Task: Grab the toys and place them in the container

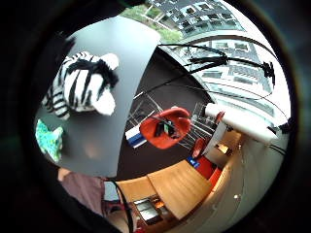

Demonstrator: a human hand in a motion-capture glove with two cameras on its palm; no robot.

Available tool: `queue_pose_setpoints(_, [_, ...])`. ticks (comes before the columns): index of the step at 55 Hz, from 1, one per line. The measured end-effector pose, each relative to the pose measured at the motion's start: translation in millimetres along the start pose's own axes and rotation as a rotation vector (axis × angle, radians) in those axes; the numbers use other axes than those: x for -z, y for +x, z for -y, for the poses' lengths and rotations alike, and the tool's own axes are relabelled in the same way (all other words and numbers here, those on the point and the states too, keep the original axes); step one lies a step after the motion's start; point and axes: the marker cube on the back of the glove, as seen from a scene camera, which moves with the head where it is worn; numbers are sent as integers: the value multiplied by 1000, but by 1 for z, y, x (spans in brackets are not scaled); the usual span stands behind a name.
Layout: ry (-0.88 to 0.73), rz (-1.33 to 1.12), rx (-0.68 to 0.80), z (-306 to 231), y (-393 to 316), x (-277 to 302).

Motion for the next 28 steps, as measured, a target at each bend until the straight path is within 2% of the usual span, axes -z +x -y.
queue_pose_setpoints(17, [-111,-55,18,33,-3,-64])
queue_pose_setpoints(28, [7,-20,36,45,-3,-82])
